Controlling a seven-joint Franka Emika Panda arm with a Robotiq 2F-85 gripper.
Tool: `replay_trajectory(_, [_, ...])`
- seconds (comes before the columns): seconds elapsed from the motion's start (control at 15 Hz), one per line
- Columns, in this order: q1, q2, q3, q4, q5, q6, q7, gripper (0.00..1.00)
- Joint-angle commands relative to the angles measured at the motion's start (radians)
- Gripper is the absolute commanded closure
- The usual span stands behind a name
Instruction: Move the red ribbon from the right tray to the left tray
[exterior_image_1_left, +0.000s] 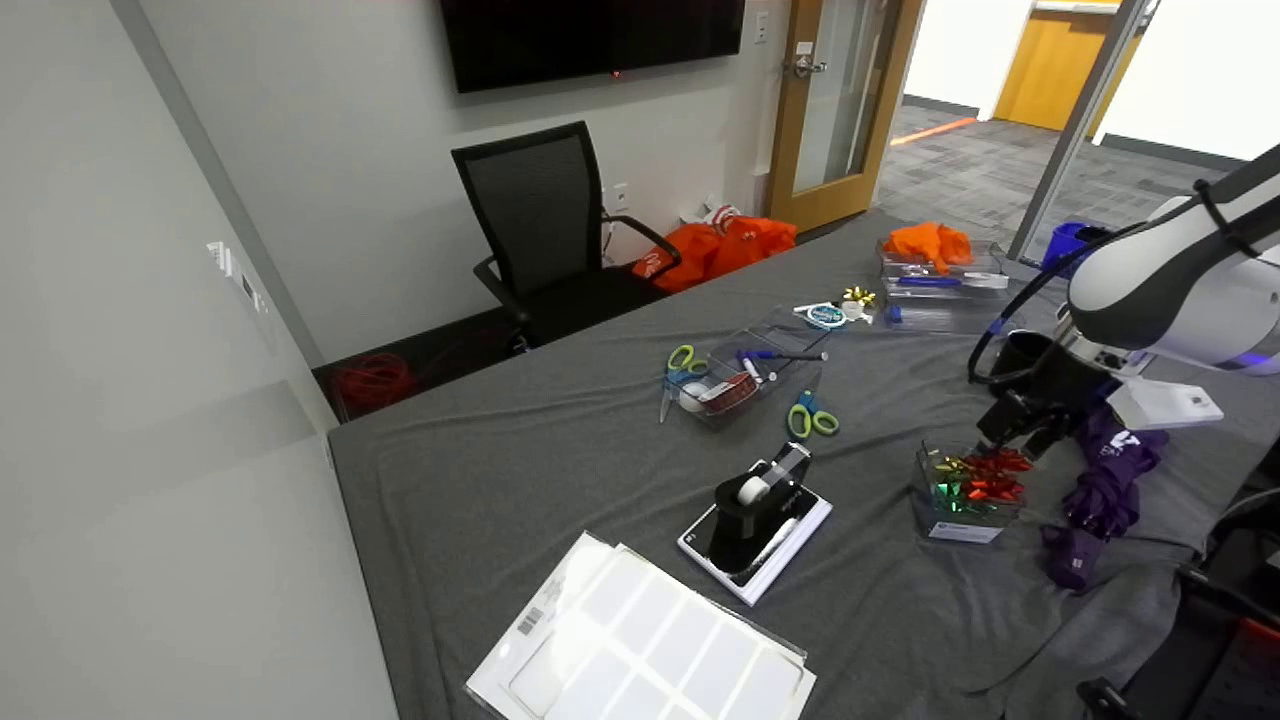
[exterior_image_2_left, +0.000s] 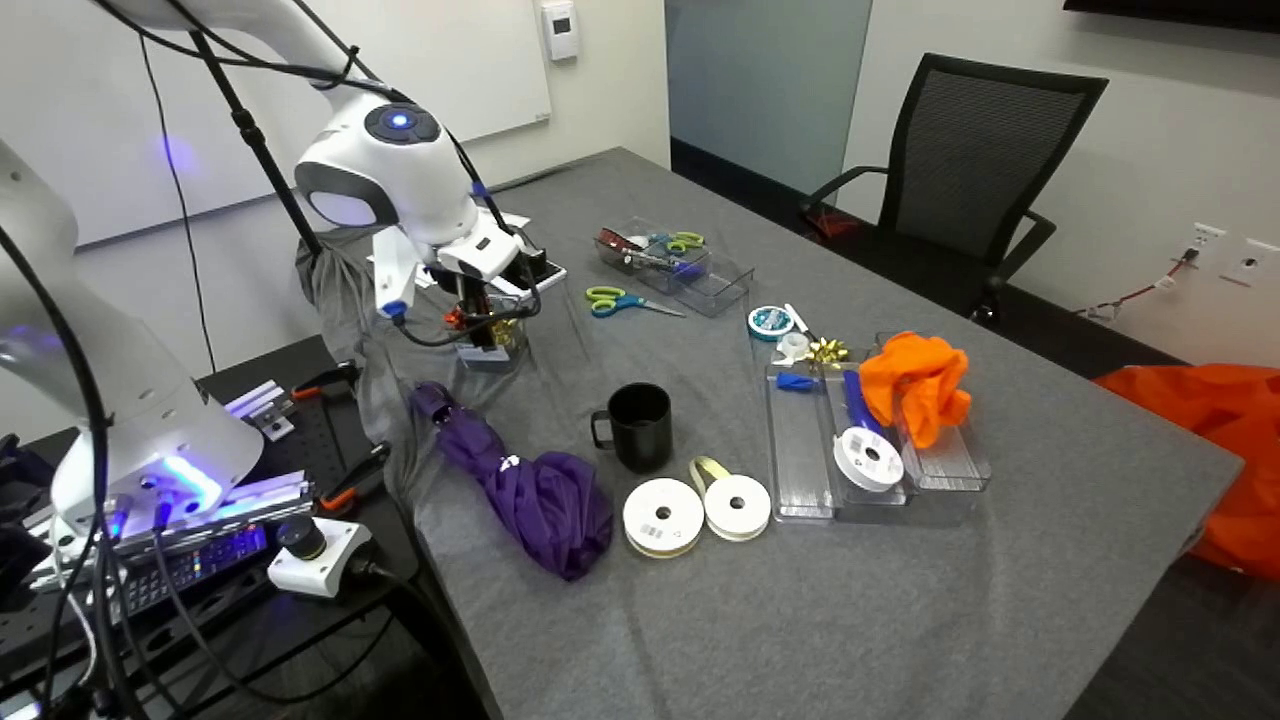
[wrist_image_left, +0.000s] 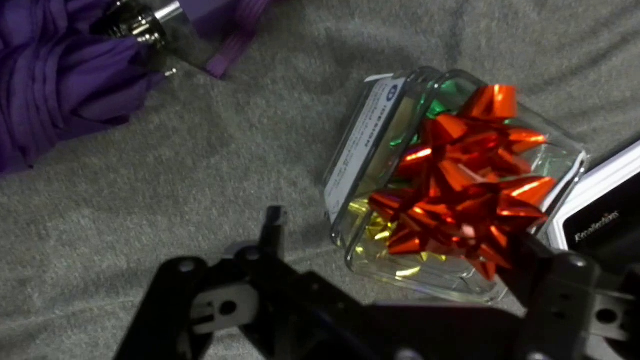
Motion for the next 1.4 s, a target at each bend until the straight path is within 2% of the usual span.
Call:
replay_trajectory(0.0, [0.001,0.069,-0.006,0.066,-0.023,0.033,0.046,0.0])
replay_trajectory(0.53, [0.002,0.182,-0.041,0.204,-0.051,0.069,0.125,0.0])
replay_trajectory(0.87, [0.011,0.205,-0.067,0.224,-0.091,0.063,0.152,0.0])
replay_trajectory(1.07, [0.049,0.156,-0.122,0.177,-0.216,0.062,0.217,0.0])
replay_trajectory(1.13, [-0.001,0.128,-0.087,0.155,-0.32,0.071,0.285,0.0])
replay_trajectory(1.33, [0.01,0.066,-0.129,0.13,-0.533,0.037,0.414,0.0])
